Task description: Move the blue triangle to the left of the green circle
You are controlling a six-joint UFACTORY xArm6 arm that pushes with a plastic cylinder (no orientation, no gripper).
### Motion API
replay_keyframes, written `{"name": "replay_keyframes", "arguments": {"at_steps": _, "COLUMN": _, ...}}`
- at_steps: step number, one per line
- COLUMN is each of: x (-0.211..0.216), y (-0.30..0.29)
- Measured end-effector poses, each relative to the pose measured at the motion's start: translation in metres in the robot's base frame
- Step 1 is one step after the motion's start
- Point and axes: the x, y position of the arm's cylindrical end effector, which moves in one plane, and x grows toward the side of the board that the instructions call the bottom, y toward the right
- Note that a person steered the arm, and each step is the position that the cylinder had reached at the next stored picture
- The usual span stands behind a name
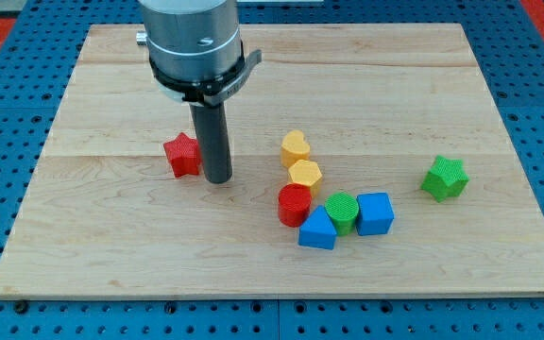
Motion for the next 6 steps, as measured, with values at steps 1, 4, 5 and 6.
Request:
{"name": "replay_keyframes", "arguments": {"at_steps": 1, "x": 0.033, "y": -0.021}}
{"name": "replay_keyframes", "arguments": {"at_steps": 4, "x": 0.046, "y": 0.006}}
{"name": "replay_keyframes", "arguments": {"at_steps": 5, "x": 0.048, "y": 0.037}}
{"name": "replay_keyframes", "arguments": {"at_steps": 6, "x": 0.058, "y": 0.050}}
